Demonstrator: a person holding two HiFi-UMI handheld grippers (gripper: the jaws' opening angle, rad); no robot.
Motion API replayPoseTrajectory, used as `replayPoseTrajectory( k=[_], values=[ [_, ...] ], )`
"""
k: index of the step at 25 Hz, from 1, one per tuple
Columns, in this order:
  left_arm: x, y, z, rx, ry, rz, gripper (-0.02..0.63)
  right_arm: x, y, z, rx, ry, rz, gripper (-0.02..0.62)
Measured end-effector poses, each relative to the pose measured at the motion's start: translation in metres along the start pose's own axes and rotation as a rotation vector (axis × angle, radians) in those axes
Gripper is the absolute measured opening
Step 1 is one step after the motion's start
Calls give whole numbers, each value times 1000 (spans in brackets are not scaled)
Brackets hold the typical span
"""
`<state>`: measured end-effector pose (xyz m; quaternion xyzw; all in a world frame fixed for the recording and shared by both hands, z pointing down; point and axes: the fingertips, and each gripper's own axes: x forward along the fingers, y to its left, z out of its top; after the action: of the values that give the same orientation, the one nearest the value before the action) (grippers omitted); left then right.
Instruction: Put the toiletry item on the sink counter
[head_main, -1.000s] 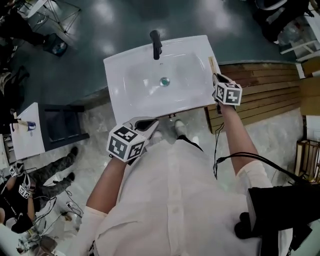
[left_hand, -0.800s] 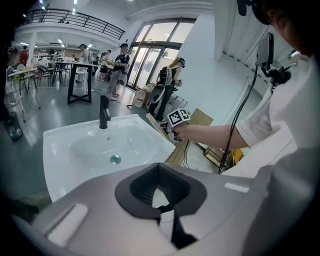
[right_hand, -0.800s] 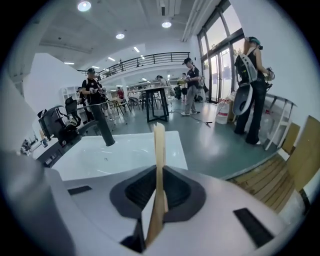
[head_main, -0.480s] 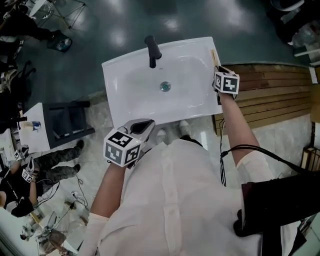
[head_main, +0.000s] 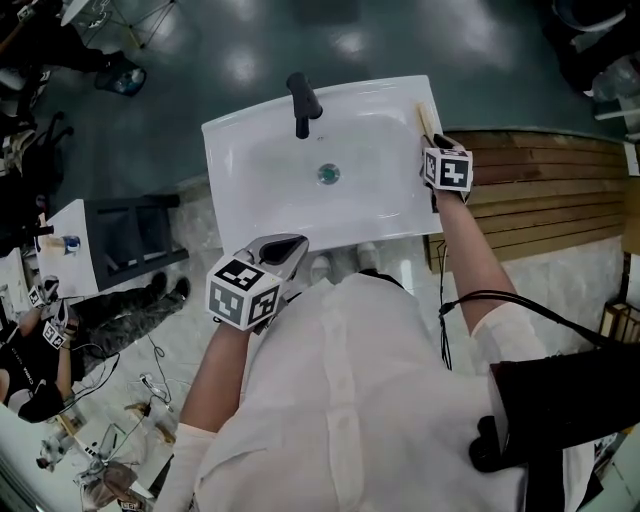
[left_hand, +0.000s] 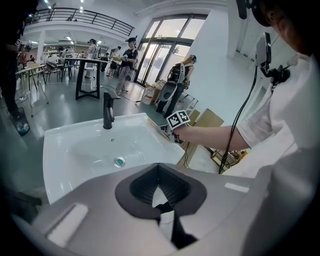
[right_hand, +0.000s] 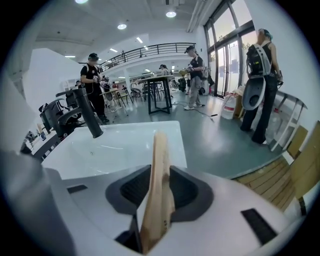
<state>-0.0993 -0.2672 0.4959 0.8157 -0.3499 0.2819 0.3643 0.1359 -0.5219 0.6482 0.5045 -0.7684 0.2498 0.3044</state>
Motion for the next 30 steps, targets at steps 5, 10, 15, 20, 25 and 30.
replayPoseTrajectory(
  k=[5, 10, 15, 20, 25, 30],
  values=[
    [5, -4, 4, 6, 2, -4, 6, 1, 2, -2, 0, 6, 23, 116],
    [8, -7, 6, 12, 6, -4, 6, 0, 4, -1, -3, -4, 47, 145],
    [11, -10, 7, 14, 10, -6, 6, -5, 1, 1, -15, -10, 53, 160],
    [15, -15, 9, 13, 10, -9, 6, -8, 0, 2, -22, -12, 67, 163],
    [17, -21, 9, 10, 9, -2, 6, -11, 0, 1, -22, -30, 89, 163],
    [21, -31, 7, -3, 3, 12, 6, -25, 2, 4, -23, -30, 112, 163]
  ],
)
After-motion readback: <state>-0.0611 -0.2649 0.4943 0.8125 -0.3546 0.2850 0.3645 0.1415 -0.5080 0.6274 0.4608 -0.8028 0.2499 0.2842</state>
